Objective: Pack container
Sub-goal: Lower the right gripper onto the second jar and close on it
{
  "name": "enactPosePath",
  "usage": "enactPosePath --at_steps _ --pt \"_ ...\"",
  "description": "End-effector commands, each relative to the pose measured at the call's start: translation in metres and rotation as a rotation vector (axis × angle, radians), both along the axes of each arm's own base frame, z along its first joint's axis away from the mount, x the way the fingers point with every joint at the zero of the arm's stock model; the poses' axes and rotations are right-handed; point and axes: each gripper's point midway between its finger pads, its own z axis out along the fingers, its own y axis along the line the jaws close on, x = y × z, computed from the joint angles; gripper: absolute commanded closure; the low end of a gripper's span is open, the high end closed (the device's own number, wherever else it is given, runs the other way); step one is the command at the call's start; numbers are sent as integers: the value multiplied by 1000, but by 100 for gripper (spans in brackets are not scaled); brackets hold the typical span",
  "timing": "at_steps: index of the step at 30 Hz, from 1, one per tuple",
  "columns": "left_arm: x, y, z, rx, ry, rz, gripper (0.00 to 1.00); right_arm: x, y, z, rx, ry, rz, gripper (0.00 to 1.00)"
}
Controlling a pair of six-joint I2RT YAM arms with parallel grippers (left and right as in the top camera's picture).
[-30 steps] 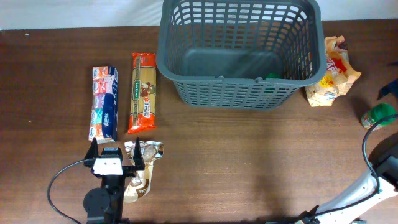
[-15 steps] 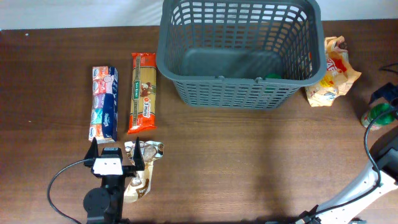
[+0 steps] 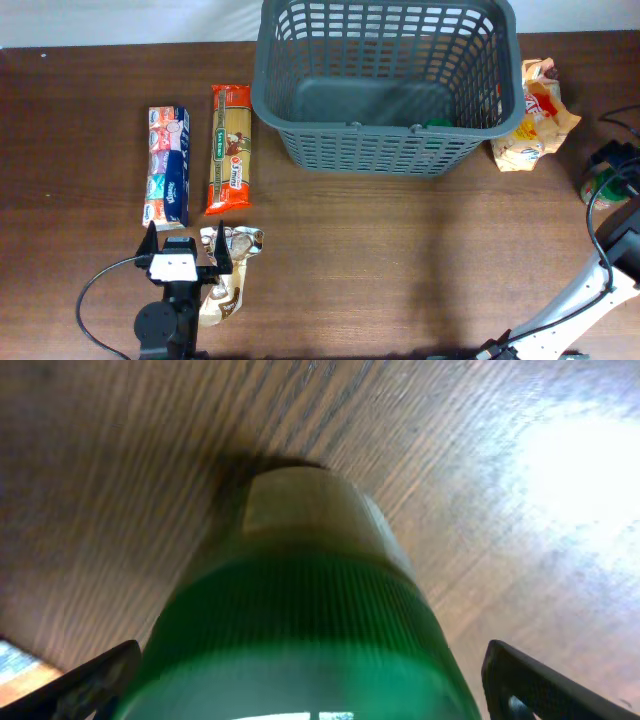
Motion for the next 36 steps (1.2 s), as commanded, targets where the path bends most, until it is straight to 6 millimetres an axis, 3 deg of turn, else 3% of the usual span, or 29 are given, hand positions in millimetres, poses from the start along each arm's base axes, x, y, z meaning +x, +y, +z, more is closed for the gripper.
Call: enactPosePath --at_steps 1,10,19,22,27,28,33,36 --pt "0 3 -2 -9 0 14 1 -1 3 -18 30 22 22 1" --pt "0 3 -2 -9 0 14 1 1 1 -37 40 32 41 1" --pt "0 3 -2 -9 0 14 1 5 -3 -38 25 16 41 0" --pt "0 3 -2 -9 0 14 1 6 -3 -38 23 14 41 21" --pt "0 3 -2 -9 0 14 1 5 -3 -38 24 15 41 87" --pt "0 3 -2 -9 0 14 1 5 -3 -38 25 16 40 96" --pt "0 3 -2 -9 0 14 1 8 1 -34 47 0 31 96" --pt "0 3 -2 -9 0 13 1 17 0 -16 49 -45 30 96"
